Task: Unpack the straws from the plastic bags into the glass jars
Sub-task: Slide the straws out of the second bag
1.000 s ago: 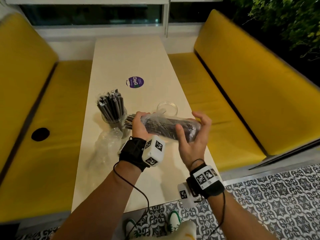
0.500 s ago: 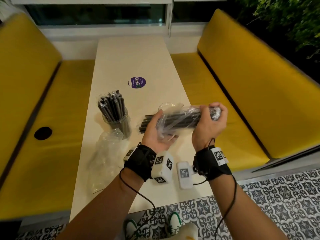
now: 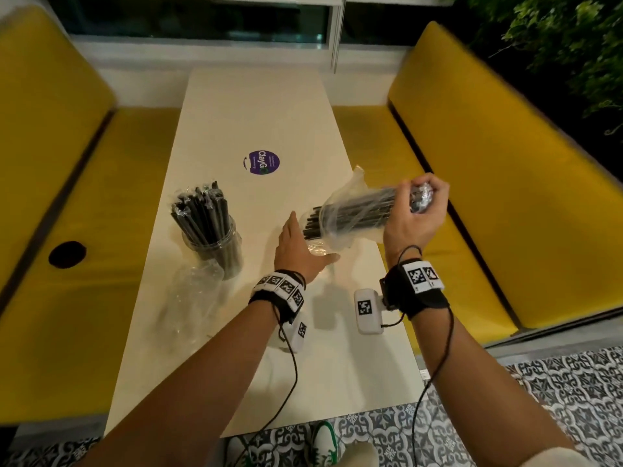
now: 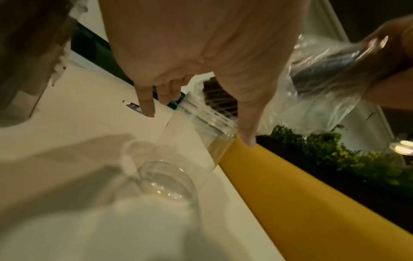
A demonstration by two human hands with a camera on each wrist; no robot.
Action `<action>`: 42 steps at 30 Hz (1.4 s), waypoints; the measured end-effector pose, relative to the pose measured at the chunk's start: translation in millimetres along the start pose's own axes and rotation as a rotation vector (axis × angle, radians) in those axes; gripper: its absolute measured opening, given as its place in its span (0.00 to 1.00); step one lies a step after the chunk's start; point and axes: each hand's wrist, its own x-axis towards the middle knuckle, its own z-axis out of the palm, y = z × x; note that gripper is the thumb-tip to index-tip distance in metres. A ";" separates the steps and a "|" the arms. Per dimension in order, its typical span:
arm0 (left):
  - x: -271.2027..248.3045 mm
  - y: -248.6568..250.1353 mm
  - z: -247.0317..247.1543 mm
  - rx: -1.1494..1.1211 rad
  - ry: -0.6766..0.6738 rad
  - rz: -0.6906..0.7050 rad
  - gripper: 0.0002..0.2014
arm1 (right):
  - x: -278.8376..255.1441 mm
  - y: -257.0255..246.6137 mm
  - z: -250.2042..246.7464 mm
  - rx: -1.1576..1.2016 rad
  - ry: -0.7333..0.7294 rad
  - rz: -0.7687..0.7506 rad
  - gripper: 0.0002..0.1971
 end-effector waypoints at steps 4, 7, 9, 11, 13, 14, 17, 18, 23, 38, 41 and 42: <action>5.3 -8.2 12.6 -0.009 0.076 0.077 0.56 | 1.0 10.0 2.3 -0.007 -0.043 -0.054 0.07; 5.6 -11.0 16.6 -0.016 0.096 0.101 0.53 | 0.8 20.0 2.8 -0.046 -0.133 -0.105 0.07; 5.9 -10.6 17.1 -0.011 0.094 0.103 0.52 | -0.1 24.9 4.4 -0.094 -0.249 -0.124 0.07; 6.9 -11.2 16.7 -0.011 0.093 0.113 0.53 | 1.6 24.8 8.3 -0.177 -0.372 -0.146 0.09; 7.4 -12.7 16.3 -0.020 0.082 0.118 0.52 | 8.0 21.2 14.2 -0.231 -0.498 -0.152 0.12; 7.7 -13.5 16.0 -0.022 0.079 0.117 0.52 | 12.5 20.5 17.4 -0.252 -0.552 -0.146 0.13; 8.4 -15.0 15.8 -0.014 0.084 0.113 0.53 | 23.6 20.2 25.6 -0.311 -0.669 -0.136 0.13; 9.4 -14.8 16.1 -0.016 0.084 0.113 0.53 | 25.6 20.0 27.9 -0.321 -0.703 -0.134 0.13; 12.3 -15.2 17.3 -0.029 0.080 0.089 0.53 | 31.4 16.7 41.3 -0.387 -0.816 -0.141 0.16; 11.9 -19.0 16.5 -0.029 0.093 0.085 0.54 | 26.3 -2.9 57.6 -0.547 -0.782 -0.295 0.17; 9.8 -19.6 17.2 -0.060 0.117 0.069 0.54 | 24.7 3.4 64.3 -0.612 -0.867 -0.275 0.19; 9.2 -19.3 16.0 -0.064 0.114 0.068 0.54 | 23.7 5.3 66.2 -0.625 -0.869 -0.279 0.19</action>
